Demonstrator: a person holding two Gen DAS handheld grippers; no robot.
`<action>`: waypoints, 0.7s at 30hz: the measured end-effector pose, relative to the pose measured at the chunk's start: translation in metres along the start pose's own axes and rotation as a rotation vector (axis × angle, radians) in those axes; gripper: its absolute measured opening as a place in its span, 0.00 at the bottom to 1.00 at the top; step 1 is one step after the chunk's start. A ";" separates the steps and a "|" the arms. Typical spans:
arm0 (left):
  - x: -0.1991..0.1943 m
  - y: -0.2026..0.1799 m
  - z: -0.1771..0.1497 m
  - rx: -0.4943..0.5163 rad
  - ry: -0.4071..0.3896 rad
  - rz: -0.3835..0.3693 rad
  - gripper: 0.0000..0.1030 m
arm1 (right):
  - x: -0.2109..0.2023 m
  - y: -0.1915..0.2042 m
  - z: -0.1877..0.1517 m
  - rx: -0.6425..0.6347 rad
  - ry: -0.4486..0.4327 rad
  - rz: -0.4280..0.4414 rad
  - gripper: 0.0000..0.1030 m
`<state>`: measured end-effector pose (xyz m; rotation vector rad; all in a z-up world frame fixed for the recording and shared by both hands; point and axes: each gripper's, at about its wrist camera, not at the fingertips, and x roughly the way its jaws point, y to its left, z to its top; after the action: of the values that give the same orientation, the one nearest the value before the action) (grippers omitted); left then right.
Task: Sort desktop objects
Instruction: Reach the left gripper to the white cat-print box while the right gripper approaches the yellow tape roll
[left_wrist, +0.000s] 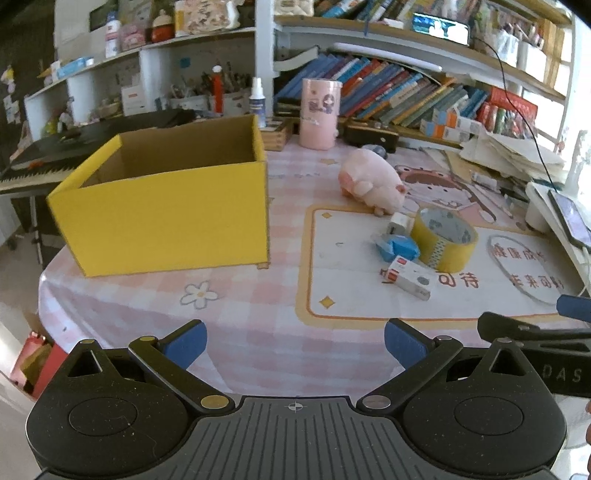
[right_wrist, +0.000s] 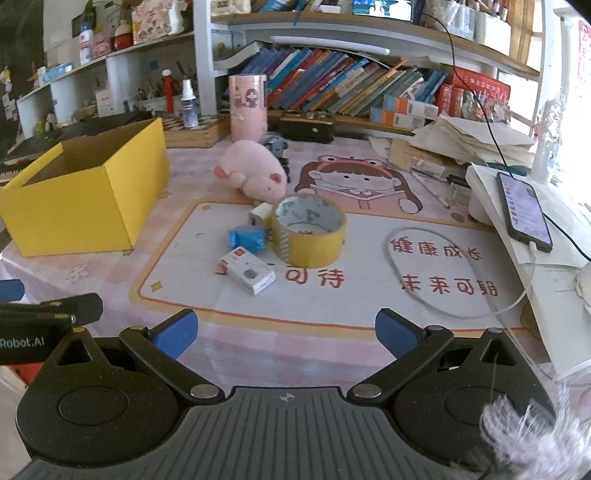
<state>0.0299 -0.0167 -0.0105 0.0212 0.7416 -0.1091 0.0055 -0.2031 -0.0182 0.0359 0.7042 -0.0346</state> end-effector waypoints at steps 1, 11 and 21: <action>0.002 -0.003 0.001 0.005 0.005 -0.002 1.00 | 0.002 -0.003 0.001 0.006 0.007 -0.001 1.00; 0.024 -0.021 0.011 -0.020 0.052 -0.013 1.00 | 0.029 -0.034 0.011 0.044 0.082 -0.001 1.00; 0.043 -0.035 0.023 -0.069 0.076 0.025 1.00 | 0.055 -0.053 0.031 0.018 0.108 0.071 1.00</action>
<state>0.0729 -0.0569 -0.0219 -0.0310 0.8204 -0.0592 0.0648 -0.2585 -0.0314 0.0801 0.8101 0.0289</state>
